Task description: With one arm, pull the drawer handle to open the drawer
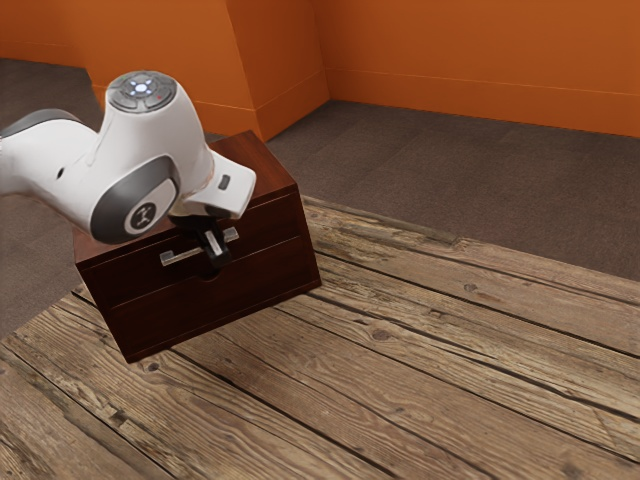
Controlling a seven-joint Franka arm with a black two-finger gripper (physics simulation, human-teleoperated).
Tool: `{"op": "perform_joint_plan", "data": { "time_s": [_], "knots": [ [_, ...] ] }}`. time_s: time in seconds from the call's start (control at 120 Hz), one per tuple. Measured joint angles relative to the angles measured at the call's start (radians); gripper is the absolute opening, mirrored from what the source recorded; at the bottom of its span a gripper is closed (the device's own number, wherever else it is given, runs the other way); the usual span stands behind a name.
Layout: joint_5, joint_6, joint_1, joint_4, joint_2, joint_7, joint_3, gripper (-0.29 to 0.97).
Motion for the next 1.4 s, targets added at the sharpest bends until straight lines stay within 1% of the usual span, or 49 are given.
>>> {"op": "perform_joint_plan", "data": {
  "time_s": [0.3,0.6,1.008,1.4],
  "knots": [
    [0.034,0.0,0.003,0.001,0.005,-0.019,0.003,0.25],
    [0.046,0.001,0.015,-0.002,0.011,-0.032,0.003,0.24],
    [0.08,0.0,0.015,-0.012,0.006,-0.037,0.007,0.17],
    [0.087,0.0,0.014,-0.038,-0.013,-0.037,0.009,0.08]
  ]
}}
